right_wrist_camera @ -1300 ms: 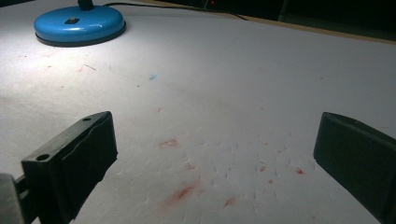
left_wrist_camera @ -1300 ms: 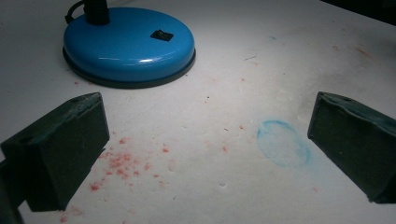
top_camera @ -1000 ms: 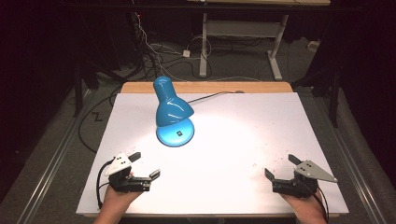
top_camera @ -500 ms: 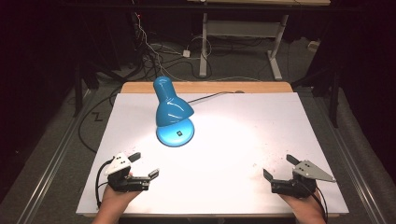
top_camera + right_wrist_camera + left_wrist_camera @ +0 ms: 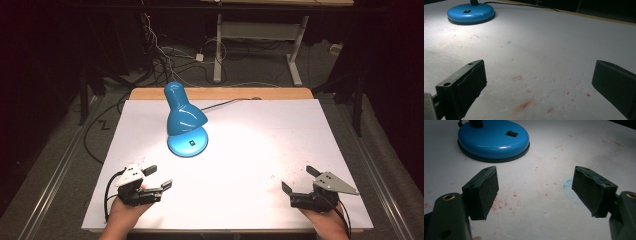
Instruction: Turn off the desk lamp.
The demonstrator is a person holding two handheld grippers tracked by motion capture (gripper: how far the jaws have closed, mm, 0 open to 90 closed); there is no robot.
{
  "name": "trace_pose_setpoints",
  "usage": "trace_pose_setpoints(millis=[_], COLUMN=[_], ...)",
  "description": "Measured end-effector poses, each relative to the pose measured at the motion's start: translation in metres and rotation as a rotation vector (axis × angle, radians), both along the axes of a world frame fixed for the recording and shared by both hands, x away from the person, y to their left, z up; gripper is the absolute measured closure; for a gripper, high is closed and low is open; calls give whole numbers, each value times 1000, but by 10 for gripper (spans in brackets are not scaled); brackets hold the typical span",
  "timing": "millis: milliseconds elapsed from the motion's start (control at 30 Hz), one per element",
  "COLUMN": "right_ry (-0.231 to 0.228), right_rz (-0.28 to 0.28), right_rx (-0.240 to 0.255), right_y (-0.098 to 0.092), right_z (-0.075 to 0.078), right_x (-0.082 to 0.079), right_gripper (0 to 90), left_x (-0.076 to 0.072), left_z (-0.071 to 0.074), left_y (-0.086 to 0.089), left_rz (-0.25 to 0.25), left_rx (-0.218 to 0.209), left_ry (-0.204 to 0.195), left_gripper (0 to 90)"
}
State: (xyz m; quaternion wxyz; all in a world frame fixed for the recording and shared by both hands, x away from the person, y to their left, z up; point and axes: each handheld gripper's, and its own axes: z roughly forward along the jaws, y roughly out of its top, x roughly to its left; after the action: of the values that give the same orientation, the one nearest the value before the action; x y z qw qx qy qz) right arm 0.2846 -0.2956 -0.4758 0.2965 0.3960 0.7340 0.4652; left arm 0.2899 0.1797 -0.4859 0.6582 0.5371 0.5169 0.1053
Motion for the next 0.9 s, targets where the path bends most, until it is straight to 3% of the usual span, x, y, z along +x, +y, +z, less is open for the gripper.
trace_pose_setpoints(millis=[67, 267, 567, 700, 900], right_ry=[2, -3, -10, -6, -6], right_rz=[2, 4, 8, 10, 27], right_rx=[1, 0, -4, -3, -18], right_y=[0, 0, 1, 1, 5], right_z=[0, 1, 2, 1, 1], right_x=[0, -1, -1, -1, -1], right_gripper=[3, 3, 3, 3, 3], left_x=[1, -1, -2, -4, -1], left_z=[0, 0, 0, -1, 3], left_y=[-2, -2, -1, -3, -5], left_rz=[21, -12, -3, -14, -6], left_rx=[9, 6, 6, 22, -7], left_ry=[-3, -8, -2, -6, -7], left_gripper=[320, 499, 684, 842, 880])
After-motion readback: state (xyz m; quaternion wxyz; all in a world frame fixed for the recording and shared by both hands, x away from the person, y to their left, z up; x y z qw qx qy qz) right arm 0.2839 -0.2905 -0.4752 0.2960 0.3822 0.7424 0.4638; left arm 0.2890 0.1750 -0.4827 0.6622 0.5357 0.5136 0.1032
